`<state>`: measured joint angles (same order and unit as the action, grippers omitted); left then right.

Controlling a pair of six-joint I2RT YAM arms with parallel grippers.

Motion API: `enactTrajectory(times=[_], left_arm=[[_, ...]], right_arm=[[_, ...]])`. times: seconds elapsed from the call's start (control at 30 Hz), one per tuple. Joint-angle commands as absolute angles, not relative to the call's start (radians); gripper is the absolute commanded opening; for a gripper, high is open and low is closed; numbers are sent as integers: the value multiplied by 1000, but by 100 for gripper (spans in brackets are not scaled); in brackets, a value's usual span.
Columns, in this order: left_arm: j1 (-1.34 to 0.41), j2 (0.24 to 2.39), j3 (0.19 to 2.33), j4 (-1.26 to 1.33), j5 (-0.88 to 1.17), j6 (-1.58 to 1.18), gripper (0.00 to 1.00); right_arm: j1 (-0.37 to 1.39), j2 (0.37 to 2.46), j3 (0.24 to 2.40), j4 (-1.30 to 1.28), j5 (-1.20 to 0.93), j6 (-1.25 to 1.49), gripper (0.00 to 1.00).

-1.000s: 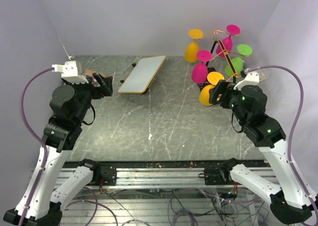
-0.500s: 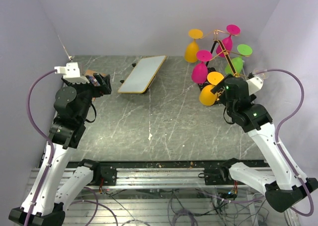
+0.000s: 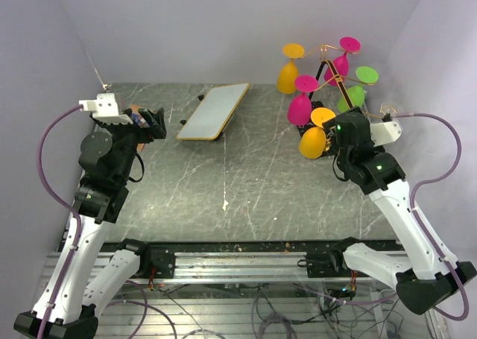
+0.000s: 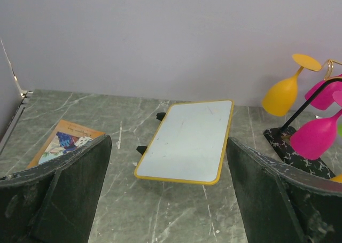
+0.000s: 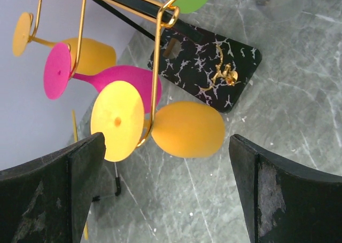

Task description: Take the wine glass off the wine glass rack

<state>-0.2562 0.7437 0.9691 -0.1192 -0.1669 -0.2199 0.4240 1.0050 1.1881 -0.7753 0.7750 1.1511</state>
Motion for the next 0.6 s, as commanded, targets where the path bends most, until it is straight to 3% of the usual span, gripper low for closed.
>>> enactTrajectory(times=[0.0, 0.57], left_arm=[[-245, 732, 960, -48, -146, -205, 99], [-244, 724, 959, -50, -149, -207, 99]], right_arm=[[415, 1042, 1232, -716, 811, 1195, 98], [333, 1160, 1260, -686, 677, 1175, 92]])
